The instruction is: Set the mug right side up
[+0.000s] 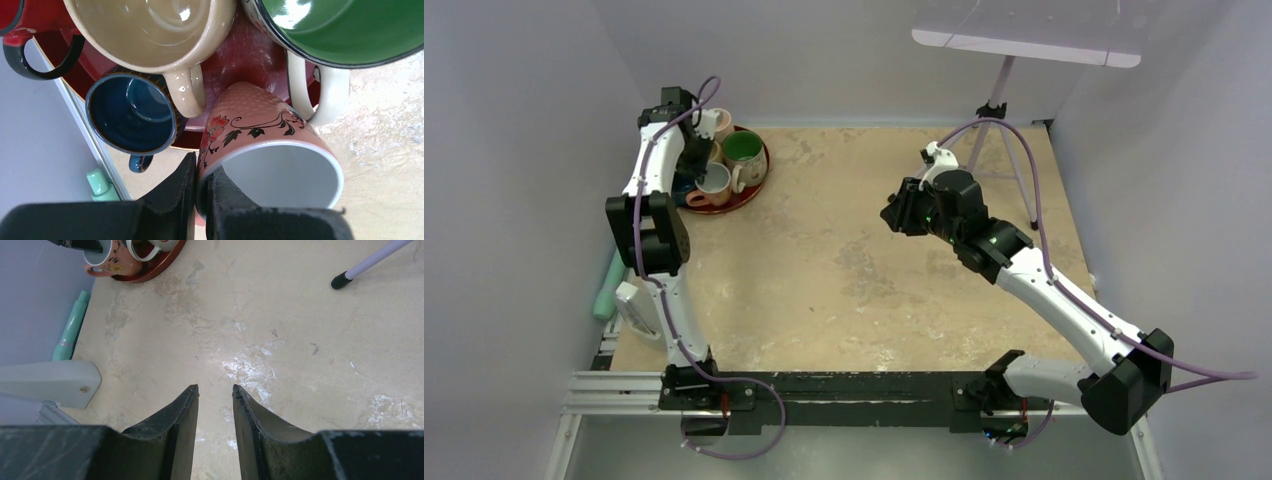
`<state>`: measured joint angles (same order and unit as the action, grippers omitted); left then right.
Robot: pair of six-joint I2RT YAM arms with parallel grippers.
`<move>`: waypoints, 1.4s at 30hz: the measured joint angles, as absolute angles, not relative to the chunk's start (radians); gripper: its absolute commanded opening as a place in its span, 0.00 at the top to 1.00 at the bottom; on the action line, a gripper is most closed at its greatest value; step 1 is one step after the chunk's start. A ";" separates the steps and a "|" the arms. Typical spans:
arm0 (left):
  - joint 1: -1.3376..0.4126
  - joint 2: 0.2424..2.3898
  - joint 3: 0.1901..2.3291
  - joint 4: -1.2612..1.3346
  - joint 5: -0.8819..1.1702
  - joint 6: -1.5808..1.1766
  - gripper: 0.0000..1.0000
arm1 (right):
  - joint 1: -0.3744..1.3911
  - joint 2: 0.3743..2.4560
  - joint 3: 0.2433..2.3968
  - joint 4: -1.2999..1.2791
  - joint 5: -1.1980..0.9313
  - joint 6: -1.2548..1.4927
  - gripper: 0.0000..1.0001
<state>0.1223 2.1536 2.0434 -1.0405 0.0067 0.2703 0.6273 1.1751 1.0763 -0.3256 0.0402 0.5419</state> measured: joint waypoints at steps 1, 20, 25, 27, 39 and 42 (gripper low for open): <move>0.123 2.161 2.049 -1.041 0.004 0.270 1.00 | 0.627 1.175 1.076 -0.326 0.040 0.542 0.64; 0.124 2.186 2.030 -1.024 -0.006 0.273 0.43 | 0.627 1.175 1.076 -0.335 0.040 0.549 0.64; 0.124 2.105 1.989 -1.016 -0.005 0.275 0.22 | 0.627 1.175 1.076 -0.333 0.063 0.550 0.63; 0.124 2.048 1.969 -1.011 0.010 0.272 0.16 | 0.627 1.175 1.076 -0.330 0.080 0.549 0.63; 0.123 1.327 1.477 -0.941 0.245 0.247 0.00 | 0.596 1.114 0.980 -0.238 0.463 0.500 0.20; 0.122 1.150 1.295 -0.902 0.270 0.255 0.00 | 0.536 1.061 0.900 -0.193 0.569 0.492 0.19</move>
